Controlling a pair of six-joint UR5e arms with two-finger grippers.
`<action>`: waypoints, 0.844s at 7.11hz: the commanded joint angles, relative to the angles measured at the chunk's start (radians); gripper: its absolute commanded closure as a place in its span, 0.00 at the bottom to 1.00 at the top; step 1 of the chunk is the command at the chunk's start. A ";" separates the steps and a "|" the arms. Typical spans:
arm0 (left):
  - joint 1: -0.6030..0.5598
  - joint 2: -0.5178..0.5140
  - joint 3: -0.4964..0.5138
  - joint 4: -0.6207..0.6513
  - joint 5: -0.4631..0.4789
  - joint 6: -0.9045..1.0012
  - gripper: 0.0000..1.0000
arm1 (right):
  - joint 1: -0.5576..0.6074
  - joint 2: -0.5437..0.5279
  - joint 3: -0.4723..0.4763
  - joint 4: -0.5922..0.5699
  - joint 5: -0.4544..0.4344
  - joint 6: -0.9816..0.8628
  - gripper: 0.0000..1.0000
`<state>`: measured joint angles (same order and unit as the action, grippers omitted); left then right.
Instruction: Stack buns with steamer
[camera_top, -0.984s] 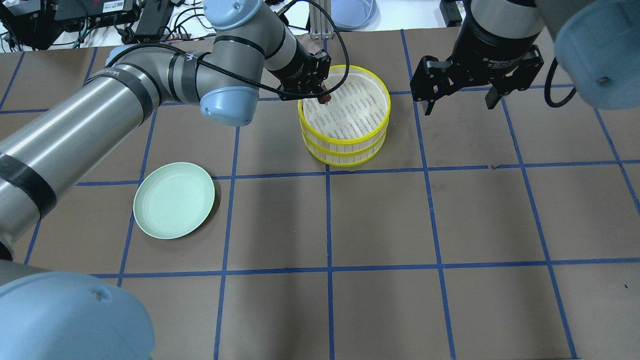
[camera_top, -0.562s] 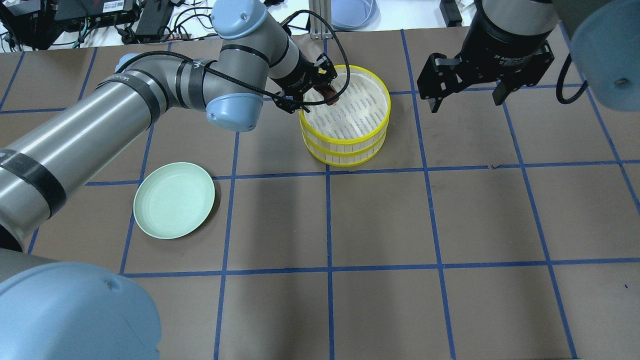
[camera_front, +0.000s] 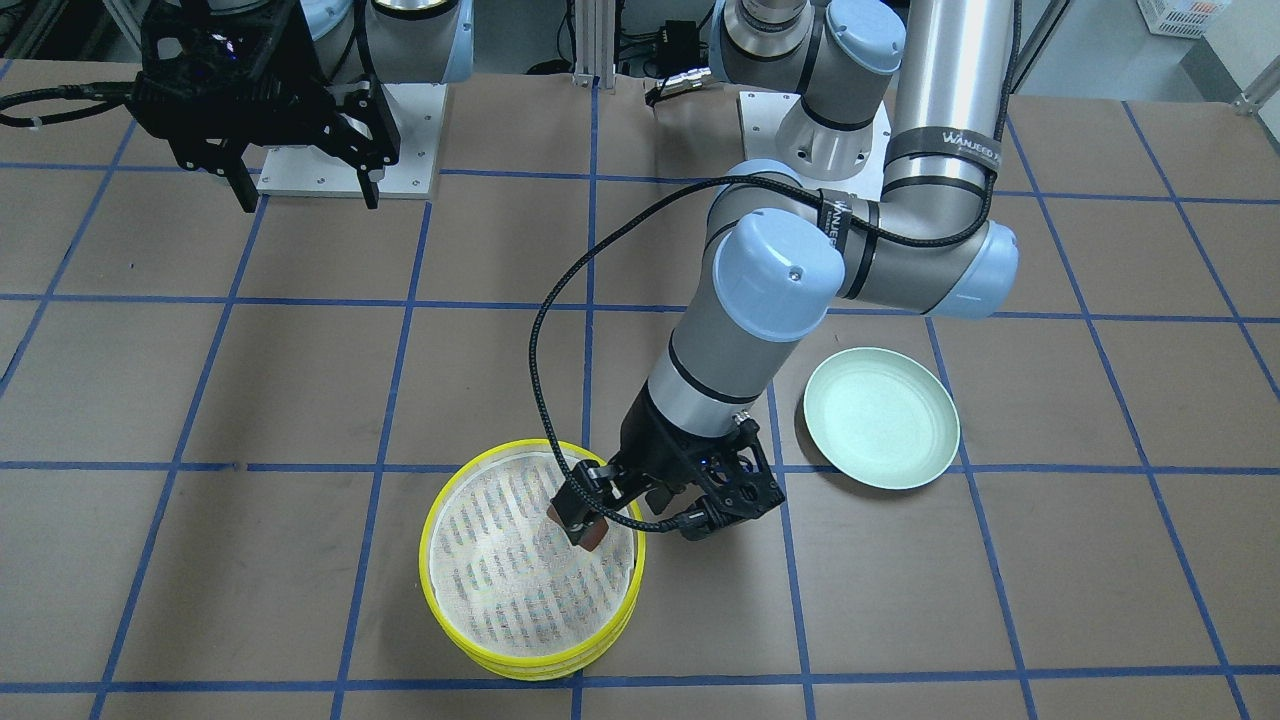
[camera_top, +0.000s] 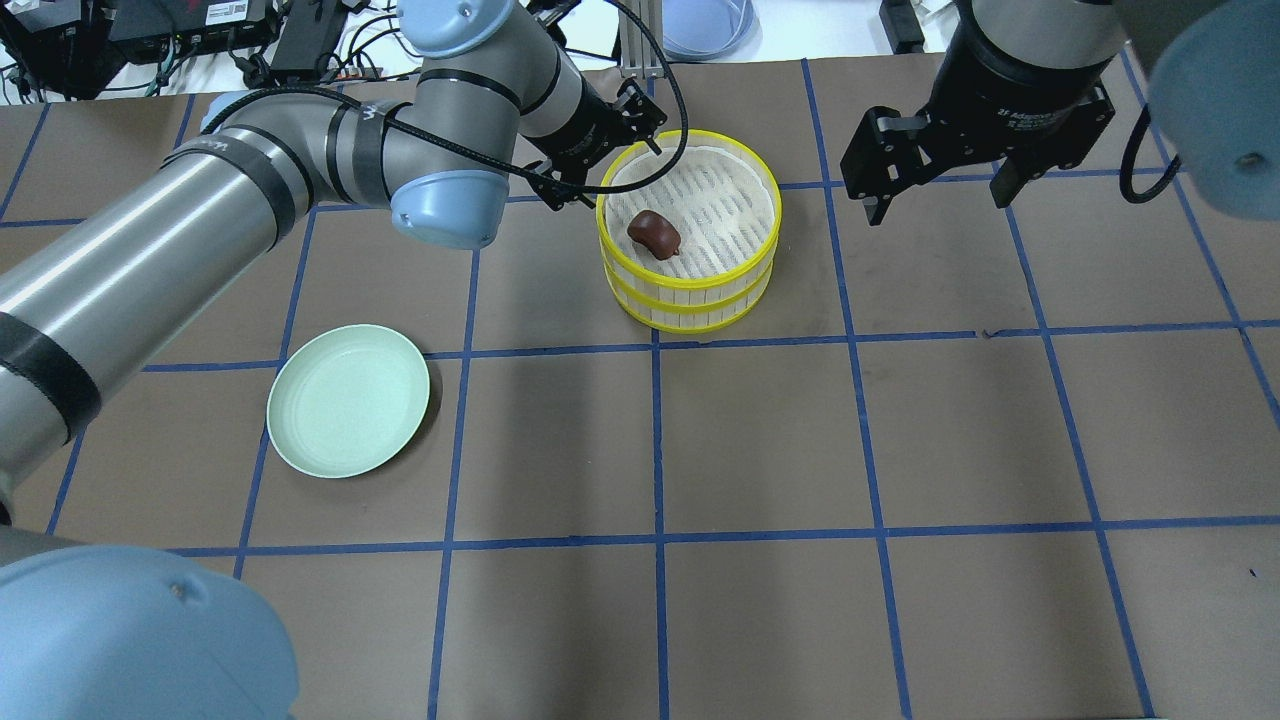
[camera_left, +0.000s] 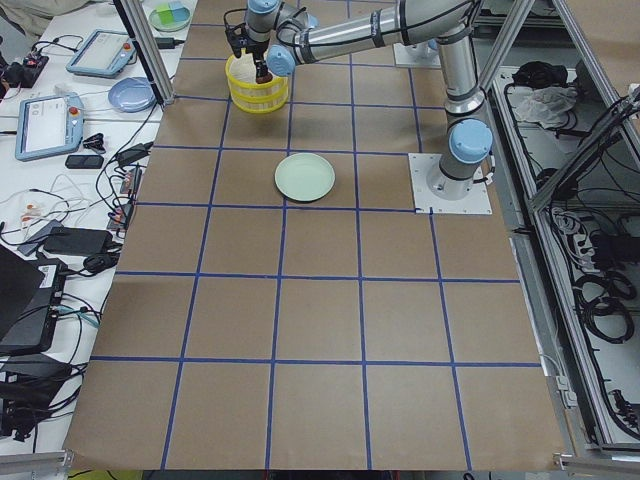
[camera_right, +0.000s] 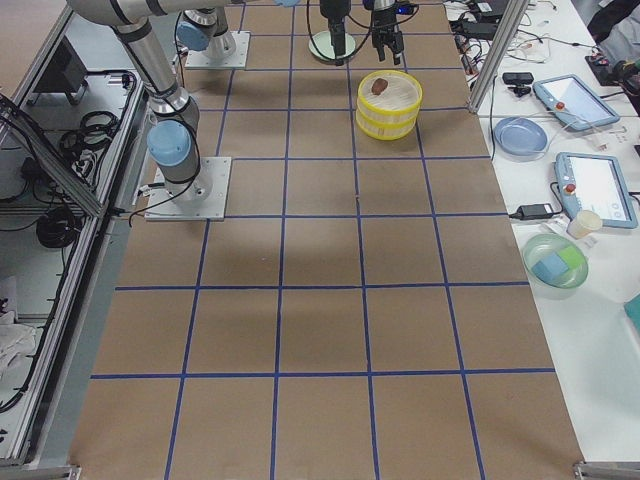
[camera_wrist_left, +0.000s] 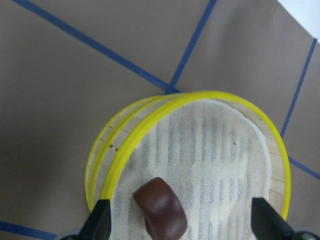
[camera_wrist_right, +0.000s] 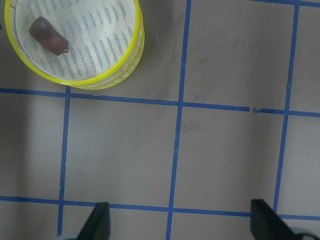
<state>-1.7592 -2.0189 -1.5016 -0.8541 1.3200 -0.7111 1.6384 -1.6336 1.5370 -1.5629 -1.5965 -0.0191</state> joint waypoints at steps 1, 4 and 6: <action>0.106 0.075 0.003 -0.113 0.036 0.173 0.00 | 0.000 0.000 -0.001 0.000 0.000 0.005 0.01; 0.294 0.207 0.008 -0.392 0.104 0.533 0.00 | 0.000 0.001 0.000 -0.003 -0.011 -0.001 0.00; 0.340 0.316 0.020 -0.627 0.135 0.677 0.00 | -0.006 0.003 0.002 -0.058 -0.011 -0.013 0.00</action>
<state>-1.4504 -1.7692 -1.4888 -1.3486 1.4339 -0.0987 1.6359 -1.6320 1.5374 -1.5813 -1.6073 -0.0235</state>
